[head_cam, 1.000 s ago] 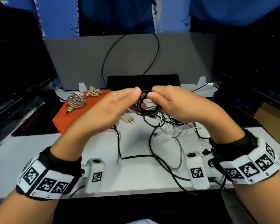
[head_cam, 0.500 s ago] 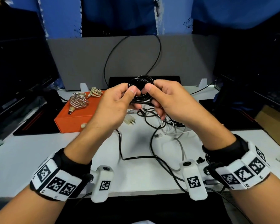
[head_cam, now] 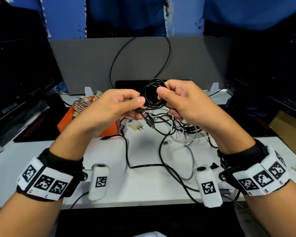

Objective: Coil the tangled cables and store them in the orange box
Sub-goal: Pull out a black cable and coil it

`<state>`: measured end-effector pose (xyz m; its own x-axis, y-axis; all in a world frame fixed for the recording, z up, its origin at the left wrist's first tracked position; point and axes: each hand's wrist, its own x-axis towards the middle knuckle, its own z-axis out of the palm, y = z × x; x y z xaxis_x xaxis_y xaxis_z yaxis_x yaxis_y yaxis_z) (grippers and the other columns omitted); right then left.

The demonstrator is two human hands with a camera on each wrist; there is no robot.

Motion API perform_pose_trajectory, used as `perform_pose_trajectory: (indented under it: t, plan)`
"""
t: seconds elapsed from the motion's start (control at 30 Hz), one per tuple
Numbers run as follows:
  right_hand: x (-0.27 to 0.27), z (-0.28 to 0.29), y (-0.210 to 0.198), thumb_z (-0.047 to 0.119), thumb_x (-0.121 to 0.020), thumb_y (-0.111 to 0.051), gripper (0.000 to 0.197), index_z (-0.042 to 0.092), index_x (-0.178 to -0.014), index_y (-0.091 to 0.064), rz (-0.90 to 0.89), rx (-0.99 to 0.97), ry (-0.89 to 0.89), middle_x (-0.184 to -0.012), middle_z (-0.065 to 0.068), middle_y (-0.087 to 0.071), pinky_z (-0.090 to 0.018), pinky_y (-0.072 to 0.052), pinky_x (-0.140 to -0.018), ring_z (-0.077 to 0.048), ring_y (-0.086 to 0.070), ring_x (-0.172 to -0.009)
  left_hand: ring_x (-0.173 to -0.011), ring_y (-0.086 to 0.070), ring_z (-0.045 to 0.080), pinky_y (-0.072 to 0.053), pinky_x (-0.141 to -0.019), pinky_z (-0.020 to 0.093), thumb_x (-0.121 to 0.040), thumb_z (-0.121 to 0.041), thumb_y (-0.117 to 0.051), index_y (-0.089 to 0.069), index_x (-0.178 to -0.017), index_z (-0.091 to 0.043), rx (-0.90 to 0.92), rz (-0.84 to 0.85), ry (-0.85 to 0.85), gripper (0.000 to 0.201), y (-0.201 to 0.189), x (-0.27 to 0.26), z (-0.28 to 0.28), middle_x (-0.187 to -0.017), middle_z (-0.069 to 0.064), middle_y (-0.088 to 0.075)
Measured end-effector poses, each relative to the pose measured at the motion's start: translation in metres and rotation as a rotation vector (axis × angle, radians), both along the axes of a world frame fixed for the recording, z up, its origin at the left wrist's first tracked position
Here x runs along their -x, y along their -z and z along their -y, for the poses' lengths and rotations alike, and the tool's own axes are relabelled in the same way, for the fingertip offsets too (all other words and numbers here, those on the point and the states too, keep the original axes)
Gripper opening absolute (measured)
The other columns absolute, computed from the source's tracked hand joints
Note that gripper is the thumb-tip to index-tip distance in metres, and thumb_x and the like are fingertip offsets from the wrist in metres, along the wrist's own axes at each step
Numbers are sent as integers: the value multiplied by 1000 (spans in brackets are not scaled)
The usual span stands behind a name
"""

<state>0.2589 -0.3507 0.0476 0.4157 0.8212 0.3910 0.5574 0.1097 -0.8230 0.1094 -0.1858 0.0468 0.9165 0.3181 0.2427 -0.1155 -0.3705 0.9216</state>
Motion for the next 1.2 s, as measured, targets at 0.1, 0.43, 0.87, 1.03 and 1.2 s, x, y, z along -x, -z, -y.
perform_pose_trajectory:
  t: [0.1, 0.43, 0.87, 1.03, 1.2]
  plan:
    - [-2, 6, -4, 37, -104, -55, 39, 1, -90, -58, 193, 98, 55, -52, 10, -38, -36, -31, -52, -17, -38, -48, -75, -66, 16, -57, -75, 24, -88, -16, -68, -71, -97, -8, -22, -24, -32, 12, -5, 6, -10, -87, 8, -71]
    - [16, 4, -5, 42, -109, -44, 31, 15, -98, -55, 667, 236, 350, -71, 0, -56, -38, -37, -55, -23, -54, -67, -78, -73, 16, -60, -76, 23, -82, -20, -68, -69, -99, -6, 133, 230, -96, 22, -15, 9, 15, -85, 4, -74]
    - [4, 1, -1, 31, -108, -52, 32, 8, -87, -57, 108, 75, 45, -51, 12, -37, -29, -33, -47, -17, -41, -45, -73, -62, 18, -52, -68, 25, -90, -23, -78, -69, -88, -27, -447, 289, -342, 10, 0, 0, 12, -92, -2, -63]
    - [8, 6, -4, 25, -109, -51, 29, 8, -87, -57, 8, 60, -130, -56, 6, -33, -32, -29, -49, -19, -34, -47, -94, -66, 15, -55, -87, 41, -89, -27, -77, -54, -97, -33, -519, 280, -306, 25, 0, 3, 10, -103, -1, -65]
    - [14, 5, 0, 20, -109, -51, 36, -11, -91, -50, 25, 101, -268, -58, 3, -36, -29, -29, -45, -15, -37, -43, -130, -57, 13, -46, -109, 32, -90, -9, -62, -46, -141, -19, -405, 199, 56, 54, 3, 1, 14, -135, -2, -61]
